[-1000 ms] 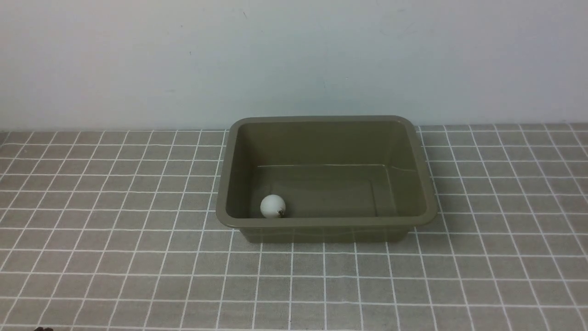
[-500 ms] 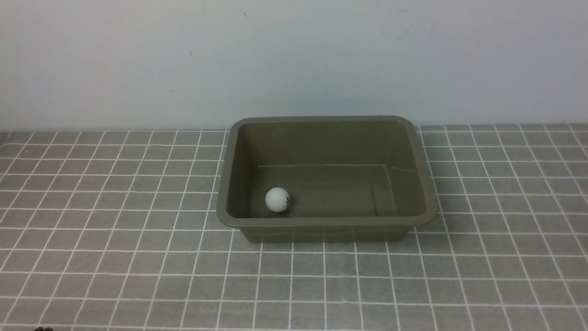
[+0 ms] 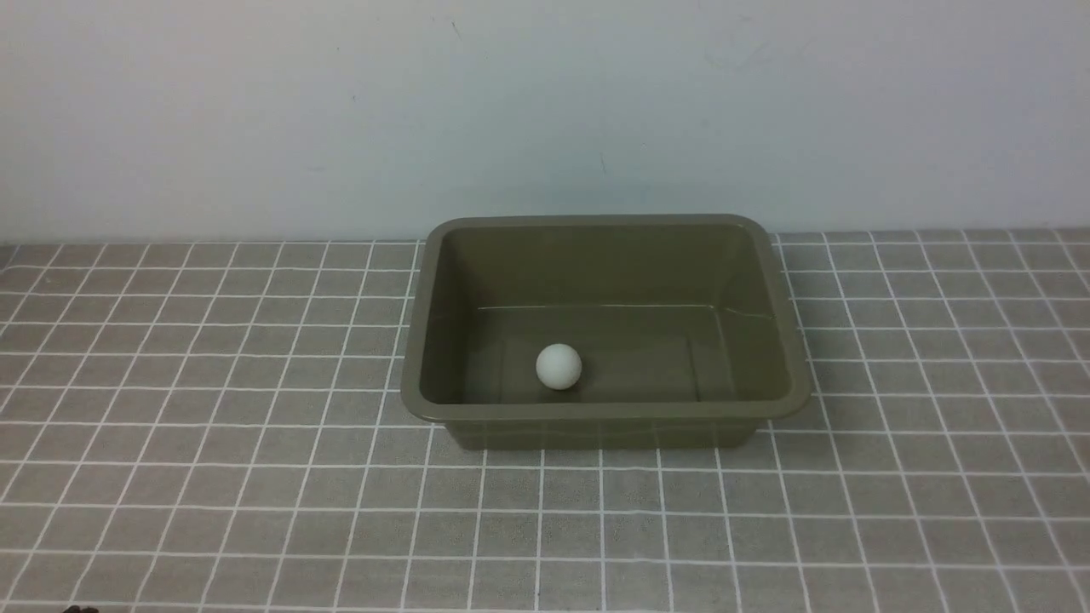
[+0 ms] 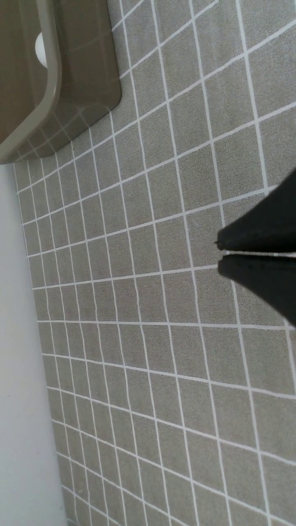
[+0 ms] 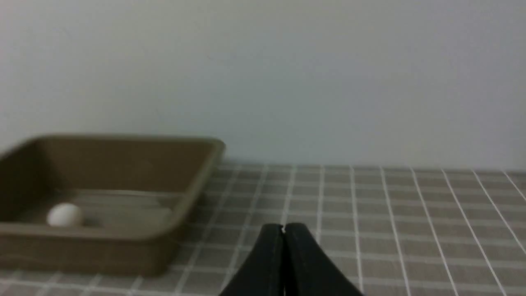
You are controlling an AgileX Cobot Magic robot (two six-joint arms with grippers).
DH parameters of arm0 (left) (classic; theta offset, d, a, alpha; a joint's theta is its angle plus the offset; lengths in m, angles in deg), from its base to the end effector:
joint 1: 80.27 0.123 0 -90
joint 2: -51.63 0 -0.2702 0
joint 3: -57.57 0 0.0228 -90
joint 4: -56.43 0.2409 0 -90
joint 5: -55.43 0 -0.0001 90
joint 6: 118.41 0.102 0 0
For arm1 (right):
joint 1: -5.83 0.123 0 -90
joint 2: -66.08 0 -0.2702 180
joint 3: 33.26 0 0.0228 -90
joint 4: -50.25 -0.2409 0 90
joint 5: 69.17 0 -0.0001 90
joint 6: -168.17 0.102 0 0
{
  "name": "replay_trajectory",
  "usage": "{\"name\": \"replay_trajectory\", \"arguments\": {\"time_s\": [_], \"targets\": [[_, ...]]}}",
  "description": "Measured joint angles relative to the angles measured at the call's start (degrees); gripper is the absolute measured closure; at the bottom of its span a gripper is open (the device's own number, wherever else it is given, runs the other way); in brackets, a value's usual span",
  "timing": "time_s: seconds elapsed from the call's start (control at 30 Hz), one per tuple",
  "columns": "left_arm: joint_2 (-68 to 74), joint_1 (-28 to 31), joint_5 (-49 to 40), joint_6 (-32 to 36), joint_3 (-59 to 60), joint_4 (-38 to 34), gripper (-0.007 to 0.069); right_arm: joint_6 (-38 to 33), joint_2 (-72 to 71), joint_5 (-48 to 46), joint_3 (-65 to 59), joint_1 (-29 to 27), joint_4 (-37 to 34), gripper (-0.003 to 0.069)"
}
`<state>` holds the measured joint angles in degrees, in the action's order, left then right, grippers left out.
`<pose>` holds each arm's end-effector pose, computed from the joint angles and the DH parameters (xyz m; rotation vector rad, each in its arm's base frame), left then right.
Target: Put the table tennis balls into the box on the grey coffee tablecloth.
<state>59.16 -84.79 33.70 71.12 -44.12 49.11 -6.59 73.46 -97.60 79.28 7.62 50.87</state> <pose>0.0673 -0.0102 0.1680 0.1509 1.8687 -0.0658 0.0578 0.0013 0.2192 0.0494 1.8023 0.0761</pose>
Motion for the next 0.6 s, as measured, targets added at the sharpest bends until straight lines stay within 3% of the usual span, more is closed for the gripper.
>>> {"name": "replay_trajectory", "arguments": {"time_s": [0.17,0.6], "targets": [[0.0,0.0,0.0,0.0,0.0,0.0,0.0629,0.1,0.1,2.4,-9.7,-3.1,1.7,0.0669],[0.0,0.0,0.0,0.0,0.0,0.0,0.0629,0.1,0.1,5.7,-10.3,-3.5,2.5,0.0669]]}}
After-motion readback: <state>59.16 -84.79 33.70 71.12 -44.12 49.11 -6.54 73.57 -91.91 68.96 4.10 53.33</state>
